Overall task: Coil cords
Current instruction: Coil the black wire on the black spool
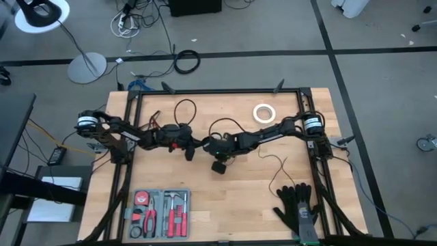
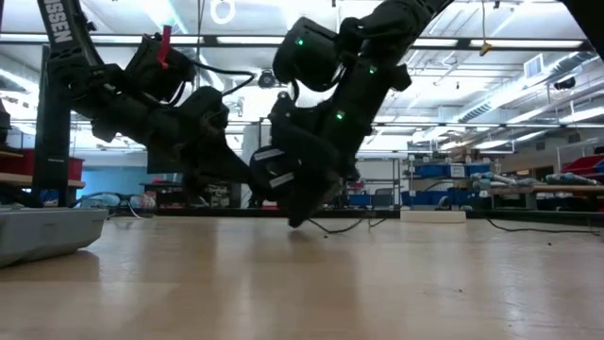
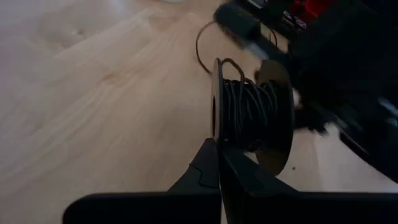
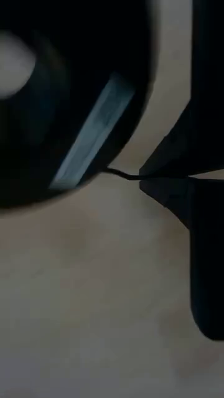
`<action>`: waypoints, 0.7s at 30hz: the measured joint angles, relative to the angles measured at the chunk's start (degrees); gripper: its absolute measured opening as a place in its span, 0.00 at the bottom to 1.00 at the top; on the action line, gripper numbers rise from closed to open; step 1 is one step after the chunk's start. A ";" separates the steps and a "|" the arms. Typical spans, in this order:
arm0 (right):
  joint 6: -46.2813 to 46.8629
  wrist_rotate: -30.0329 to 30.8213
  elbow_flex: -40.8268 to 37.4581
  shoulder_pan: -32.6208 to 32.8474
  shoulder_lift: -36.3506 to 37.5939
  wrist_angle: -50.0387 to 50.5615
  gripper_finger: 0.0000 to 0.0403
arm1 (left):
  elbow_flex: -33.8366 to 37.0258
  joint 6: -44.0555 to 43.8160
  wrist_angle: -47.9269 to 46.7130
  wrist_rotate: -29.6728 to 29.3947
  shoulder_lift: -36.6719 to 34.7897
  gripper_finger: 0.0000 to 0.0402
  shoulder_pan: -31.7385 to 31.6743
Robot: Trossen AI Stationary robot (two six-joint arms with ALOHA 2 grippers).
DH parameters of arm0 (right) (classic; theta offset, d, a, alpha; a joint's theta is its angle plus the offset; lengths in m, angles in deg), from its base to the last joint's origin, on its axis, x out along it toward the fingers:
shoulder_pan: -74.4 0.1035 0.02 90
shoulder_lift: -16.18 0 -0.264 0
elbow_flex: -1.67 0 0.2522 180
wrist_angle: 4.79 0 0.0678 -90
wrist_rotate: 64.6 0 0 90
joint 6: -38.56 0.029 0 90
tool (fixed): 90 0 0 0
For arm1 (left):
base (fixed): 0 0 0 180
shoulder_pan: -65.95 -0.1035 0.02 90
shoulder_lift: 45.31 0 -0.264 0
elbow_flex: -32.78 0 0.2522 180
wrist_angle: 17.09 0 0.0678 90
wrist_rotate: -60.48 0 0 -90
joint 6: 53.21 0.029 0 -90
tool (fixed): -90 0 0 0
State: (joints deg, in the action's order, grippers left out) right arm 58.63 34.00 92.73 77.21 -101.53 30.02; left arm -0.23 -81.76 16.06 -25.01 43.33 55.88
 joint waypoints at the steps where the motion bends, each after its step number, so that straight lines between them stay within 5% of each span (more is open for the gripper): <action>1: 0.00 1.29 -0.01 0.31 0.17 1.84 0.00 | 0.38 -0.09 0.04 0.11 0.00 0.00 0.00; 12: -0.69 1.54 -7.71 2.49 4.32 -3.69 0.01 | 4.64 -2.21 4.74 -0.57 -0.02 0.00 -0.04; 21: 0.56 -5.13 -29.24 0.79 14.05 -38.63 0.01 | 4.92 -2.51 6.10 -0.47 -0.02 0.00 -0.04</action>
State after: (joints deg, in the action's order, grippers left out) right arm 59.19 28.86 63.49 78.00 -87.47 -8.62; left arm 4.69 -84.28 22.17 -25.48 43.31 55.84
